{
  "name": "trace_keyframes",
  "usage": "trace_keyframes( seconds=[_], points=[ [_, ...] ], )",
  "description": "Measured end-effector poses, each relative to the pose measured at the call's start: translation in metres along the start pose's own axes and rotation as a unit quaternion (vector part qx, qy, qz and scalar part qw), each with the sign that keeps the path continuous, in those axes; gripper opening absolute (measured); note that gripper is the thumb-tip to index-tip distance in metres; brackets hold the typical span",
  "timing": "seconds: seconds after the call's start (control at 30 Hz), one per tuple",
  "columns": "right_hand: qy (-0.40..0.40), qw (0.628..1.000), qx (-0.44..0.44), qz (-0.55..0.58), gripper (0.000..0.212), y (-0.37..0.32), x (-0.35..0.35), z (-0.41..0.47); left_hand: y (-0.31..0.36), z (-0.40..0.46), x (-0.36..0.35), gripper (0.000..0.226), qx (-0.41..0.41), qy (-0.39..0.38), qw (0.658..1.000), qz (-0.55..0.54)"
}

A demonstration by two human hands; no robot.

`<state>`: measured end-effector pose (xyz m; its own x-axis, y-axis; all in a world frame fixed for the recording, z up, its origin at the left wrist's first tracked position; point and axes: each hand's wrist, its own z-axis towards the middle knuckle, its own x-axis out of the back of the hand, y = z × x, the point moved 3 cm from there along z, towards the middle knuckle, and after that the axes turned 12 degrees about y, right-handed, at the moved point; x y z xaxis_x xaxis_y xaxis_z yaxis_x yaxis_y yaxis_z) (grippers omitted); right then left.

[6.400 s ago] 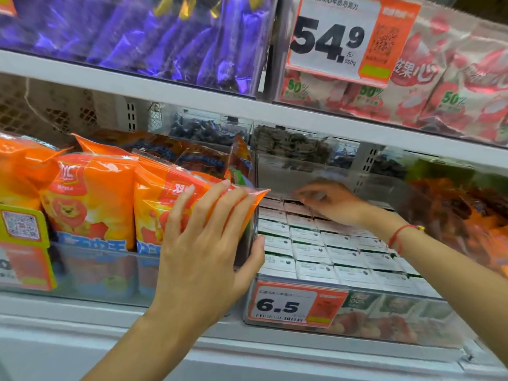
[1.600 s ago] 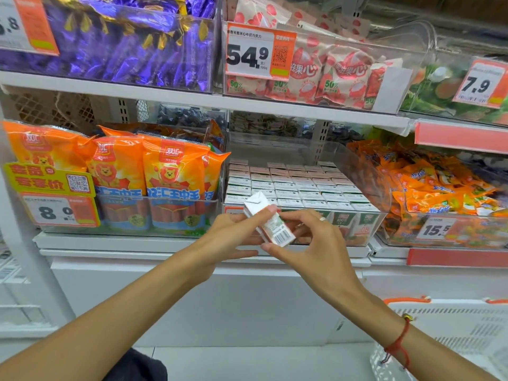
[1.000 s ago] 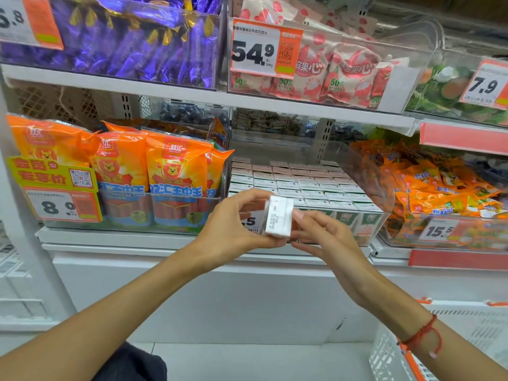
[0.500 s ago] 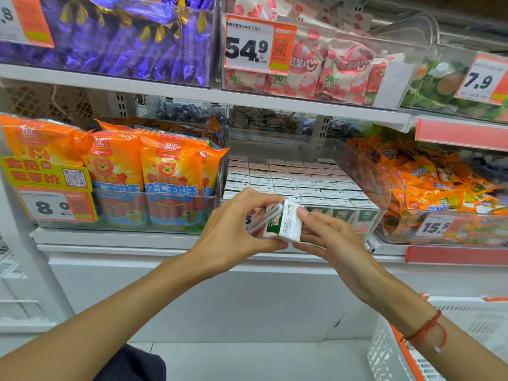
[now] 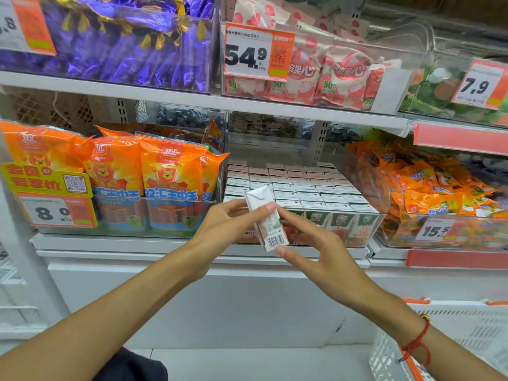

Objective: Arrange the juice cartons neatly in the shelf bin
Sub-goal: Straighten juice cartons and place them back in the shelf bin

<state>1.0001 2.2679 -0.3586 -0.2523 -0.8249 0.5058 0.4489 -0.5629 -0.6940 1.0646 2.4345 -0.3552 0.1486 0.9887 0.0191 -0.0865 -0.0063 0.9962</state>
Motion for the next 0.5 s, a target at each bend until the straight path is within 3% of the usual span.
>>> trace_keyframes(
  seconds=[0.1,0.3,0.5],
  points=[
    [0.011,1.0,-0.008,0.015,0.059,-0.0023,0.0019,0.0026,-0.0029,0.0036,0.0048,0.066,0.002,0.034,0.999,-0.002],
    [-0.028,0.998,-0.03,0.056,0.055,-0.0047,0.0045,0.0037,-0.0031,0.0024,0.0059,0.036,-0.014,0.028,0.999,0.025],
    [0.036,0.991,-0.071,0.106,0.045,-0.0032,0.0025,0.002,-0.0039,-0.0012,0.0004,0.044,0.041,-0.009,0.999,0.021]
  ],
)
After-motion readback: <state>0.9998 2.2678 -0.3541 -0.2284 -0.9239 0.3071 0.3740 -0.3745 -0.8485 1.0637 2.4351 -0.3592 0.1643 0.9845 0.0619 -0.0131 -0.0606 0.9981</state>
